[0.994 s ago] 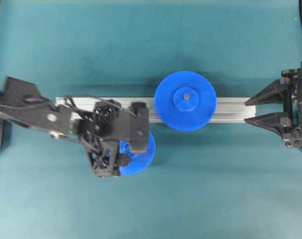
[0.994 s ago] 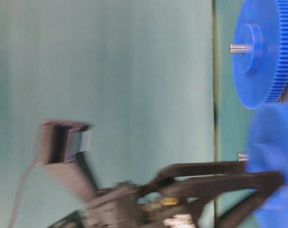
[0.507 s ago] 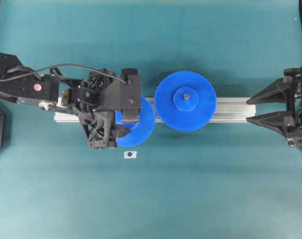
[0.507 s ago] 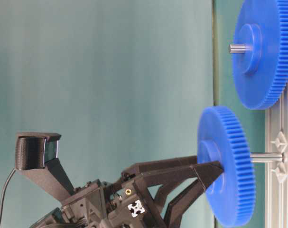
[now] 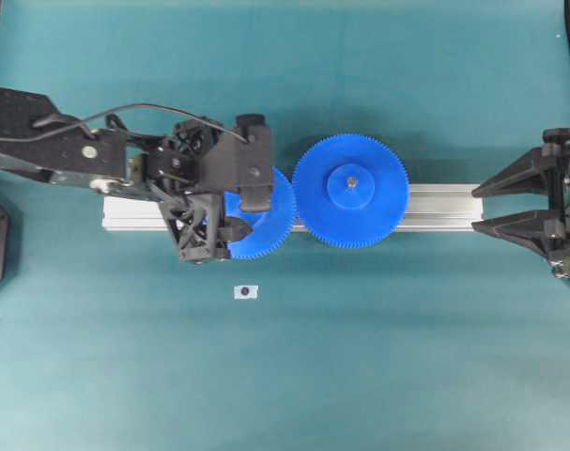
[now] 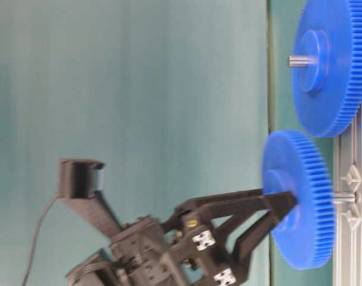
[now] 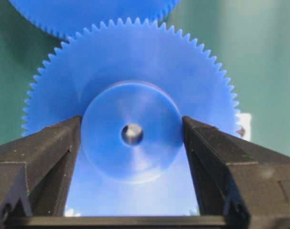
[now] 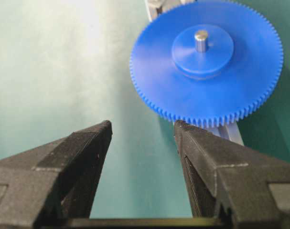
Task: Insert the small gear onto the shaft.
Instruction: 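Align the gear's hole over the shaft, meshing with the large gear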
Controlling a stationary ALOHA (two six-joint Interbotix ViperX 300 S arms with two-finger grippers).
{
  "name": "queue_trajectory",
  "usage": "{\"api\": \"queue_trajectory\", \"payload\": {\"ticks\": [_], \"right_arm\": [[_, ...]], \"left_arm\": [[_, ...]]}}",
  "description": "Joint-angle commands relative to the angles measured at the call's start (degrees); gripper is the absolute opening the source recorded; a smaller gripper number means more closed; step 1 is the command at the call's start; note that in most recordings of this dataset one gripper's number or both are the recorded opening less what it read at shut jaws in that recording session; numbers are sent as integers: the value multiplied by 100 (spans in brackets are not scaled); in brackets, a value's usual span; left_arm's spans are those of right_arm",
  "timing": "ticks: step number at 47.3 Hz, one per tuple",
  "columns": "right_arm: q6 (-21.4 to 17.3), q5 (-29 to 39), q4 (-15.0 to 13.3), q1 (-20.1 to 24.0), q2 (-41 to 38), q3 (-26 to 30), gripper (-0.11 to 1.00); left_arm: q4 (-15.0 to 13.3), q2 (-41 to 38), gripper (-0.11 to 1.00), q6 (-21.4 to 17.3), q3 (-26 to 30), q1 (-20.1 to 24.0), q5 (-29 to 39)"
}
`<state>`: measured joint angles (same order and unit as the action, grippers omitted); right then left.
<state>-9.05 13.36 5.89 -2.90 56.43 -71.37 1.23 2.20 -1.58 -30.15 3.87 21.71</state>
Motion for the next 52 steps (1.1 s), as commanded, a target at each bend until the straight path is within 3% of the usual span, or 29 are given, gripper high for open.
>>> {"api": "queue_trajectory", "payload": {"ticks": [1,34,52], "right_arm": [[-44,-26,-9,-9,-35,53,65],[-44,-70,-9,-44,-35,9,65],[-44,-97,-9,-62,-18,0,65]], "left_arm": [[9,0,71,9,35,18,-35],[9,264,71,9,-193,105,510],[9,-9,71,-44,26,114,483]]}}
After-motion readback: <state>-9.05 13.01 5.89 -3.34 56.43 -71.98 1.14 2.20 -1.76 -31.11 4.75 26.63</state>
